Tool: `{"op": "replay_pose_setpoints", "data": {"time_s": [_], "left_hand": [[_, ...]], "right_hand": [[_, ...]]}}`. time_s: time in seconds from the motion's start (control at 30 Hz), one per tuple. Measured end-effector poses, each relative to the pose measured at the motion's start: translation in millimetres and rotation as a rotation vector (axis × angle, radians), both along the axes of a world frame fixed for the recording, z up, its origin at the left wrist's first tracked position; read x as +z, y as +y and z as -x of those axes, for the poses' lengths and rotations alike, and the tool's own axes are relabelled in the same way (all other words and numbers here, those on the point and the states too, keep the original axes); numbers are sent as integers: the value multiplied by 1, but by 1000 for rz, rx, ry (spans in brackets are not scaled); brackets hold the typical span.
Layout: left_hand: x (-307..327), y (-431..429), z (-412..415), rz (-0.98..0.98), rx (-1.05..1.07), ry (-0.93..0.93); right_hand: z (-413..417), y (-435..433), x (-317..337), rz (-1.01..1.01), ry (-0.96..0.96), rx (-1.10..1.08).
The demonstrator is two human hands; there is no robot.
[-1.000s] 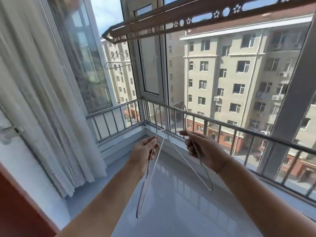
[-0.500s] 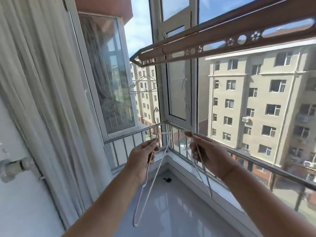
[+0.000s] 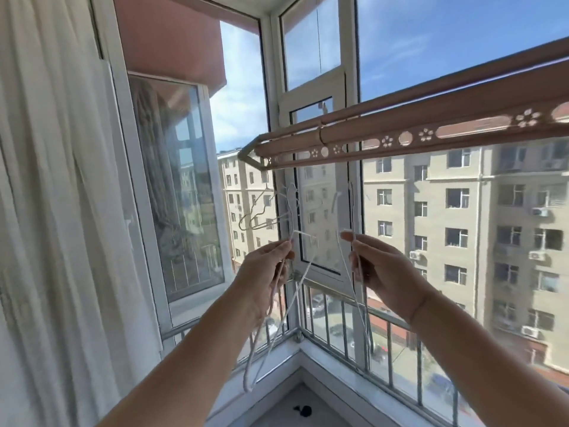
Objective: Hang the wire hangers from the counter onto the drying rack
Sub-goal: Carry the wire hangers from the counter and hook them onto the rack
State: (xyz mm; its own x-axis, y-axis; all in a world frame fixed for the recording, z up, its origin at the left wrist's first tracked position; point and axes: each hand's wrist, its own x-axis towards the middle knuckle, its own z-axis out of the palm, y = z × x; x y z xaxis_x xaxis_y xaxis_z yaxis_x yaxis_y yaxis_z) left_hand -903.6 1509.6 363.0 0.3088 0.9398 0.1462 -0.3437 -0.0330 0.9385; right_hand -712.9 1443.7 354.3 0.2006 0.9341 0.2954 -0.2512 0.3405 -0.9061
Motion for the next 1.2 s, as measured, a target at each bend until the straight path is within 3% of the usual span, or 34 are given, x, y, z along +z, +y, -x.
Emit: {"op": "replay_pose_setpoints", "data": {"time_s": [0.47,0.87,1.2], "left_hand": [[46,185,-20,-91,-99,-4],[52,274,-57,-109,-143,-61],[55,327,-81,-131,-262,7]], "right_hand": [[4,140,53,-40,-124,-217],[-28,230,73,-42,-203,-294],[-38,257,60,18,-124,-403]]}}
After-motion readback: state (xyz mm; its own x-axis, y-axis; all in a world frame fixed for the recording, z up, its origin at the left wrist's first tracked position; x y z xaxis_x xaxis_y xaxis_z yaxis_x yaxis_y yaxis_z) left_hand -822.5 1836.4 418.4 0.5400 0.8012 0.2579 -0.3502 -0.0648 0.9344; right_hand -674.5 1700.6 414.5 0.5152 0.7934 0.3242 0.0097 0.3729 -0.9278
